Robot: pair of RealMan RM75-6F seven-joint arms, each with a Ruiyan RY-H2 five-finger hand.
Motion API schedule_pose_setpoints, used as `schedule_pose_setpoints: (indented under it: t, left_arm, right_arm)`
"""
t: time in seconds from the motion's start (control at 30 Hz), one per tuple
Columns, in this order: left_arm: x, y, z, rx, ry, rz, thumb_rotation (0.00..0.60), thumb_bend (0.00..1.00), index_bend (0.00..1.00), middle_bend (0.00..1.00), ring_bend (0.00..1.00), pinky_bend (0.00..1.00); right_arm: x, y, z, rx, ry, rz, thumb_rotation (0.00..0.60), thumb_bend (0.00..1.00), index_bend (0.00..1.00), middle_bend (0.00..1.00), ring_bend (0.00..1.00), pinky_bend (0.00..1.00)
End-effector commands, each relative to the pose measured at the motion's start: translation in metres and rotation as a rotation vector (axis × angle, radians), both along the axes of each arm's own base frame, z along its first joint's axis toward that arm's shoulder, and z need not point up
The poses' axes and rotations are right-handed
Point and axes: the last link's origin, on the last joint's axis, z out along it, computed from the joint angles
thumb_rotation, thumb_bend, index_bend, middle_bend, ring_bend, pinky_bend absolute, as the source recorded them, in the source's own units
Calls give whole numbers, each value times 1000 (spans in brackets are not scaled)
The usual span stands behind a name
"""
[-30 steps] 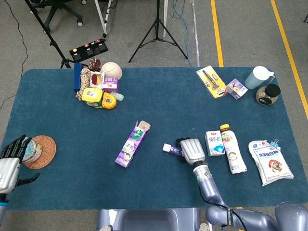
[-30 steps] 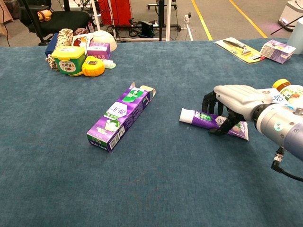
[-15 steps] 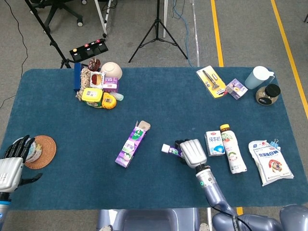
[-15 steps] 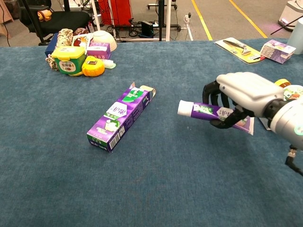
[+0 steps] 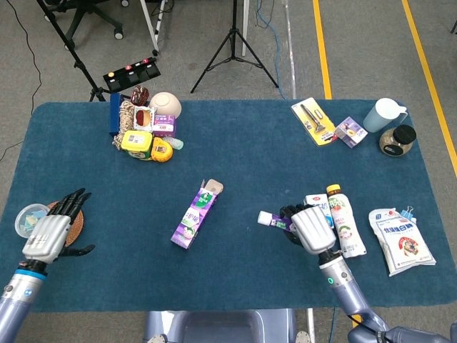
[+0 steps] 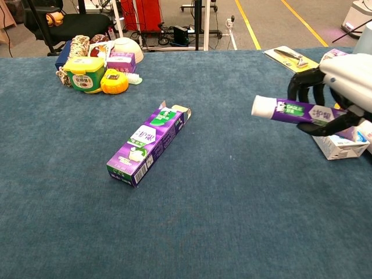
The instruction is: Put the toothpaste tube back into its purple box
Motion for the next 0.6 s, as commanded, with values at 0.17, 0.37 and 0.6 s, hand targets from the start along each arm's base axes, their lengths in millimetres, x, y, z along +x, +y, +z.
schedule_pose_setpoints:
  t: [0.17,0.37,0.6]
  left_arm:
    - [55,12,-37,-46,-63,-120,600,59,0,0,0,122]
    - [87,13,-68,-91,-71,-120,600,59,0,0,0,121]
    - [122,13,-110,-113,-27,-157,600,60,0,0,0,121]
  right_arm:
    - [-24,21,20,-55,-40,-1,600,597,558,616,590,696]
    - [-29,26,22,-62,-33,-27,600,614,558,616,590,697]
    - [-31,29,27,-91,-31,-29,600,628,558,617,590,697]
